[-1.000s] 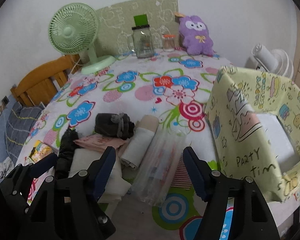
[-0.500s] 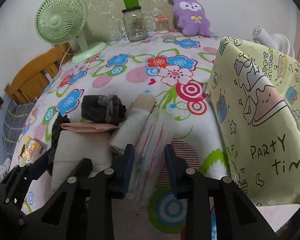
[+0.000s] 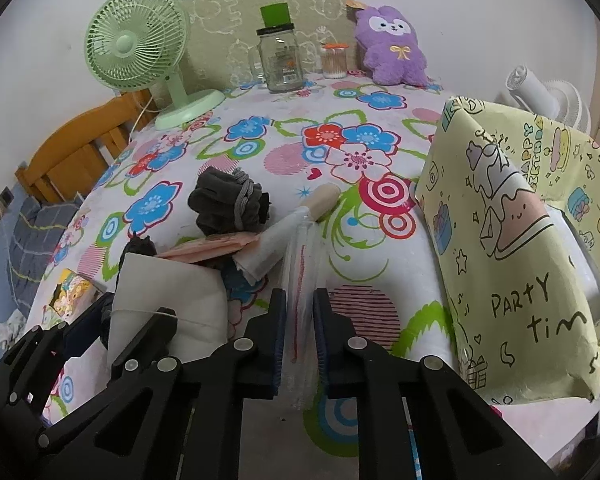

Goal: Organize soft objects
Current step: 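Close the left tool on the black umbrella while the right tool grasps the clear bag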

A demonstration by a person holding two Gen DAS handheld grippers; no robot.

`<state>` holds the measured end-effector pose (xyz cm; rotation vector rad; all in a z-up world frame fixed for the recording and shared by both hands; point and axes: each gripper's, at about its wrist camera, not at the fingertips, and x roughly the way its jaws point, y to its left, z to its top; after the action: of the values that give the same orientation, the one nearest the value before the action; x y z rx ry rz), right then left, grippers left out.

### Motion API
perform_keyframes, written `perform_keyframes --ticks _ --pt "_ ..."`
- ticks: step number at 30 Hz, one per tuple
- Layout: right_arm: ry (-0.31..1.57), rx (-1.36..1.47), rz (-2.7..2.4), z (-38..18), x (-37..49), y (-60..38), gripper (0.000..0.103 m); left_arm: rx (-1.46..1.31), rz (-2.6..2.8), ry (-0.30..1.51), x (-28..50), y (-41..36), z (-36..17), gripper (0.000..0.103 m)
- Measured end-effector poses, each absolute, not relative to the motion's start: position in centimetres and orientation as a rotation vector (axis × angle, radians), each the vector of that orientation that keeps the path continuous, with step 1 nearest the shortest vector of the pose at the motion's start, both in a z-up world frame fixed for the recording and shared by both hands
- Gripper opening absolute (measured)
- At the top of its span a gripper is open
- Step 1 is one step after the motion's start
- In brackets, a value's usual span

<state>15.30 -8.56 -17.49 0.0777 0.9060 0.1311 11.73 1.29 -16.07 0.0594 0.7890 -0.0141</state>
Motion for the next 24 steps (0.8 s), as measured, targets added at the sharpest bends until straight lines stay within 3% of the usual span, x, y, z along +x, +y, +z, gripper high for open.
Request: perform_keyframes --ticks 10,19,24 --pt "0.863 0.072 0.145 -16.0 14.9 -7.6 0.015 0.034 0.021 0.756 10.9 3.0 -14.6 0.071" --pt "0.829 0.063 0.153 -14.8 14.9 -6.2 0.015 -0.042 0.049 0.795 11.0 6.0 -14.7 0.071" --pt "0.830 0.049 0.160 -14.9 15.1 -5.3 0.015 -0.065 0.039 0.840 11.5 6.8 -15.8 0.061"
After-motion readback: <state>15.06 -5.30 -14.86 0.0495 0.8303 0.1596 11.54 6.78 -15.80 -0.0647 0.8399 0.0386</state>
